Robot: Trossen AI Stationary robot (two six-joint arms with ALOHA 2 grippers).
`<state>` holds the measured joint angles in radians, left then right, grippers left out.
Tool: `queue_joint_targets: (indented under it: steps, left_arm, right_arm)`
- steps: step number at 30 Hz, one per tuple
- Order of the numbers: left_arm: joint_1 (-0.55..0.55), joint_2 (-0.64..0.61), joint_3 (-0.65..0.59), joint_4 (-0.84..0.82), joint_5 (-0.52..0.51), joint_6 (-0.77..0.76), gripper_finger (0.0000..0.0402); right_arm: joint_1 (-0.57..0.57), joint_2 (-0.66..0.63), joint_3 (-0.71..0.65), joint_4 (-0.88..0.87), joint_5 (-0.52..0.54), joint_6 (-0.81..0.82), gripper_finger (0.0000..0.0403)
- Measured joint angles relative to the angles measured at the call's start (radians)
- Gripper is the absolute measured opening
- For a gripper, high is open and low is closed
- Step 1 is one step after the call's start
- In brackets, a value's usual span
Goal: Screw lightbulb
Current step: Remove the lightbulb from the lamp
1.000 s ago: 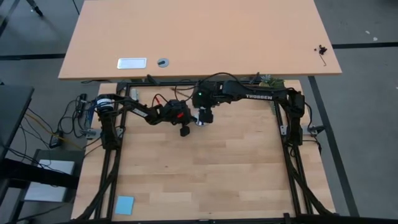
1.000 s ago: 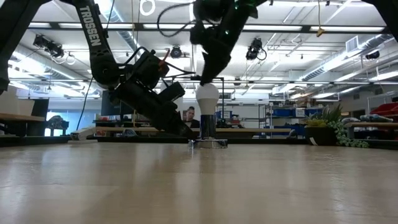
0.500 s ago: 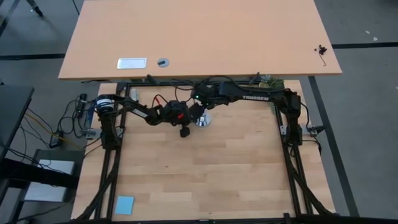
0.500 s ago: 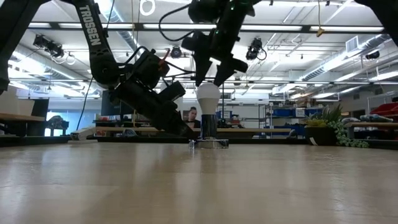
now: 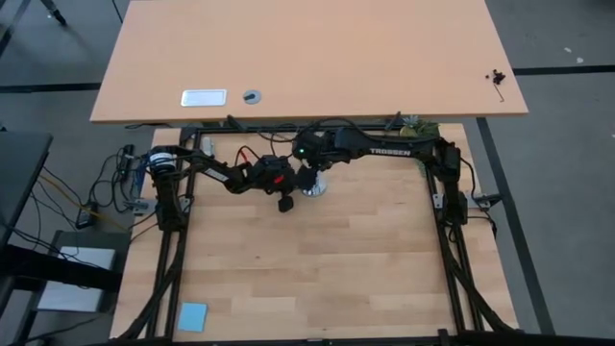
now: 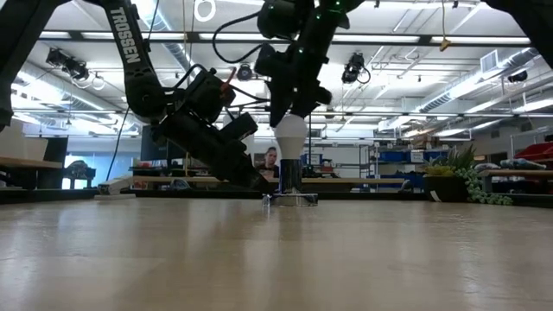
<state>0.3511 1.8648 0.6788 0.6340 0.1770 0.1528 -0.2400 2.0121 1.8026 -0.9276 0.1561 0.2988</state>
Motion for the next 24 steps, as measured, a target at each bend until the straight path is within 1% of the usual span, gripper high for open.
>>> queue_joint_targets:
  steps: [4, 6, 8, 10, 14, 17, 19, 21, 22, 24]
  left_arm:
    - [0.0, 0.0, 0.0, 0.0, 0.0, 0.0, 0.0001]
    - [0.0, 0.0, 0.0, 0.001, 0.0, 0.0, 0.0001]
    - [0.0, 0.0, 0.0, 0.003, -0.001, 0.001, 0.0001]
    - [0.001, 0.0, 0.002, 0.002, -0.007, 0.005, 0.0001]
    - [0.001, 0.0, 0.001, -0.001, -0.008, 0.005, 0.0001]
    - [0.001, 0.0, 0.0, -0.003, -0.003, 0.005, 0.0001]
    - [0.0, 0.0, 0.0, -0.005, -0.001, 0.004, 0.0001]
    - [0.0, 0.0, 0.0, -0.004, 0.001, 0.004, 0.0001]
    - [0.0, 0.0, 0.0, -0.004, 0.001, 0.004, 0.0001]
    - [0.0, 0.0, 0.0, -0.004, 0.001, 0.001, 0.0001]
  right_arm:
    - [-0.02, 0.004, -0.003, 0.031, -0.014, -0.436, 0.0246]
    - [-0.026, 0.008, -0.005, 0.054, -0.023, -0.6, 0.0244]
    - [-0.032, 0.008, -0.005, 0.07, -0.025, -0.692, 0.0242]
    - [-0.034, 0.008, -0.005, 0.081, -0.024, -0.714, 0.0242]
    - [-0.019, 0.004, -0.006, 0.081, -0.015, -0.639, 0.0244]
    - [0.0, -0.007, 0.013, 0.052, 0.001, -0.518, 0.0244]
    - [0.013, -0.012, 0.049, 0.039, 0.02, -0.39, 0.0244]
    - [0.017, -0.013, 0.094, -0.021, 0.037, -0.206, 0.0244]
    - [0.018, -0.013, 0.111, -0.047, 0.036, -0.109, 0.0244]
    - [0.012, -0.014, 0.128, -0.085, 0.011, 0.032, 0.0245]
